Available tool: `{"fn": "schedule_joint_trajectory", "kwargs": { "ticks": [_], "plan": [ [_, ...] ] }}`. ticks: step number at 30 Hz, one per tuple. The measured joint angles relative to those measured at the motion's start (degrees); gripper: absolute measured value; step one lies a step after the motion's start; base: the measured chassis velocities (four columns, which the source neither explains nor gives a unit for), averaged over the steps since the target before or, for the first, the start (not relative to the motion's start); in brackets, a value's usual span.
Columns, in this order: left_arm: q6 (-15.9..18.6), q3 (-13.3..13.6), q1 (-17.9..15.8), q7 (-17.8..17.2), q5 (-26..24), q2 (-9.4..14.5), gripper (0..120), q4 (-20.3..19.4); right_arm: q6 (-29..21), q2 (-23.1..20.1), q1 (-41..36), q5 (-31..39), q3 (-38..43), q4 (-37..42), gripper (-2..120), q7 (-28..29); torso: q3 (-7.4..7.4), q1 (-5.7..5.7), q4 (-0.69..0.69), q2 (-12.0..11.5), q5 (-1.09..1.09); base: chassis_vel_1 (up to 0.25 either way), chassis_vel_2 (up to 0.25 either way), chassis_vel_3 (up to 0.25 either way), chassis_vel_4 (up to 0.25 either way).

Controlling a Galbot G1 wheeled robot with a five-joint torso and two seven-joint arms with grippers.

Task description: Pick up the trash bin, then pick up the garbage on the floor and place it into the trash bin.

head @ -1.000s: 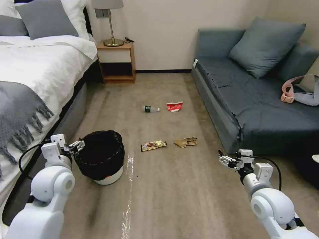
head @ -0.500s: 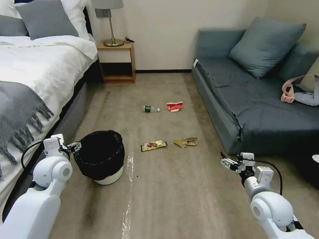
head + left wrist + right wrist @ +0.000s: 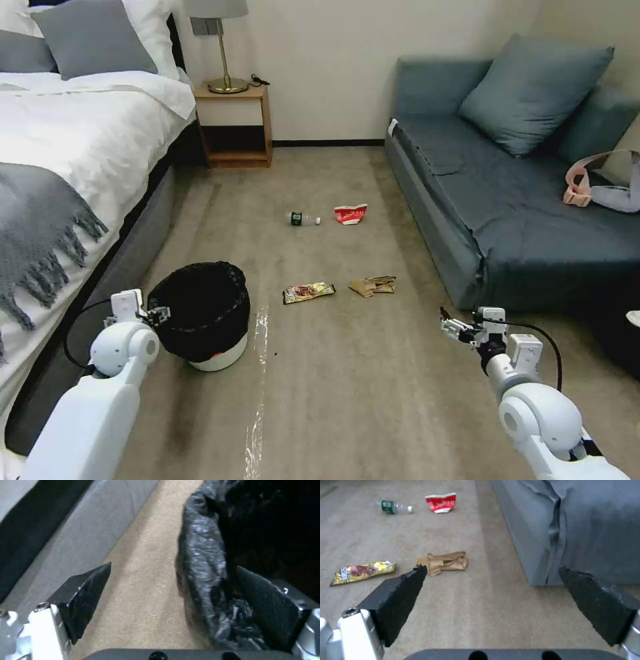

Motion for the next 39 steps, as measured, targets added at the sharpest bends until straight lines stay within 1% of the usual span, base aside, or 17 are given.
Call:
{"fn": "schedule_joint_trajectory", "kwargs": {
  "ticks": [2, 9, 13, 15, 17, 18, 21, 22, 23, 25, 26, 29, 30, 33, 34, 36, 39],
  "plan": [
    [-0.4, 0.73, -0.4, 1.19, 1.22, -0.01, 98, 0.68, 0.04, 0.1, 0.11, -0.01, 0.21, -0.26, 100, -0.05, 0.0, 0.0, 0.0, 0.0, 0.0, 0.0, 0.0, 0.0, 0.0],
    [-0.42, 1.73, -2.02, 1.58, 1.56, -0.73, 98, 2.46, 0.04, 0.64, 0.5, -0.08, -0.16, -0.73, 100, -0.08, 0.0, 0.0, 0.0, 0.0, 0.0, 0.0, 0.0, 0.0, 0.0],
    [-0.39, 1.97, -2.64, 1.8, 1.73, -0.77, 94, 4.01, 0.02, 1.29, 0.53, -0.02, -0.35, -0.9, 100, -0.3, 0.0, 0.0, 0.01, 0.0, 0.0, 0.0, 0.0, 0.0, 0.0],
    [-0.05, 1.98, -2.98, 2.01, 1.98, -0.77, 88, 4.94, 0.0, 1.58, 0.79, 0.13, -0.26, -0.88, 100, -0.41, 0.0, 0.0, 0.0, 0.0, 0.0, 0.0, 0.0, 0.0, 0.0],
    [0.07, 1.94, -3.15, 2.31, 2.01, -0.8, 84, 5.27, -0.08, 1.61, 1.13, 0.41, 0.03, -0.7, 100, -0.42, 0.0, 0.0, 0.0, 0.0, 0.01, 0.0, 0.0, 0.0, 0.0],
    [0.1, 1.91, -3.37, 2.85, 2.31, -0.84, 76, 5.77, -0.35, 1.6, 1.76, 1.09, 0.62, -0.13, 100, -0.43, 0.0, 0.0, 0.0, 0.0, 0.0, 0.0, 0.0, 0.0, 0.0],
    [0.13, 1.97, -3.53, 3.51, 3.01, -0.93, 69, 6.27, -0.8, 1.43, 2.42, 1.94, 1.11, 0.48, 100, -0.42, -0.01, 0.0, 0.01, 0.0, -0.01, 0.0, 0.0, 0.0, 0.0],
    [0.14, 2.07, -3.58, 4.64, 3.85, -1.0, 61, 6.68, -1.09, 1.21, 2.72, 2.39, 1.35, 0.88, 100, -0.41, 0.0, 0.0, 0.01, 0.0, -0.02, 0.0, 0.0, 0.0, 0.0],
    [0.14, 2.07, -3.58, 4.64, 3.85, -1.0, 61, 6.68, -1.09, 1.21, 2.72, 2.39, 1.35, 0.88, 100, -0.41, 0.0, 0.0, 0.01, 0.0, -0.02, 0.0, 0.0, 0.0, 0.0],
    [-0.17, 2.07, -3.35, 5.83, 5.01, -0.98, 51, 6.7, -1.15, 1.35, 2.39, 2.45, 1.34, 0.97, 100, -0.38, 0.0, 0.0, 0.01, 0.0, -0.01, 0.0, 0.0, 0.0, 0.0],
    [-0.17, 2.07, -3.35, 5.83, 5.01, -0.98, 51, 6.7, -1.15, 1.35, 2.39, 2.45, 1.34, 0.97, 100, -0.38, 0.0, 0.0, 0.01, 0.0, -0.01, 0.0, 0.0, 0.0, 0.0],
    [-0.59, 1.62, -2.77, 6.63, 5.65, -0.8, 36, 6.17, -1.14, 1.98, 1.69, 2.4, 1.24, 1.05, 100, -0.38, 0.0, 0.0, 0.0, 0.0, 0.0, 0.0, 0.0, 0.0, 0.0],
    [-0.59, 1.62, -2.77, 6.63, 5.65, -0.8, 36, 6.17, -1.14, 1.98, 1.69, 2.4, 1.24, 1.05, 100, -0.38, 0.0, 0.0, 0.0, 0.0, 0.0, 0.0, 0.0, 0.0, 0.0],
    [-1.02, 1.03, -2.2, 6.98, 5.89, -0.66, 22, 5.75, -1.13, 2.07, 1.44, 2.4, 0.99, 1.12, 100, -0.38, 0.0, 0.0, 0.0, 0.0, 0.0, 0.0, 0.0, 0.0, 0.0],
    [-1.02, 1.03, -2.2, 6.98, 5.89, -0.66, 22, 5.75, -1.13, 2.07, 1.44, 2.4, 0.99, 1.12, 100, -0.38, 0.0, 0.0, 0.0, 0.0, 0.0, 0.0, 0.0, 0.0, 0.0],
    [-1.6, 0.73, -1.62, 7.65, 6.13, -0.62, 14, 5.5, -1.13, 2.13, 1.39, 2.4, 0.61, 1.15, 100, -0.38, -0.01, 0.0, 0.0, 0.0, -0.01, 0.0, 0.0, 0.0, 0.0],
    [-2.17, 0.54, -1.11, 8.1, 6.52, -0.61, 14, 5.25, -1.13, 2.26, 1.4, 2.39, 0.39, 1.17, 100, -0.37, -0.01, 0.0, -0.01, 0.01, -0.02, 0.0, 0.0, 0.0, 0.0]
  ]
}}
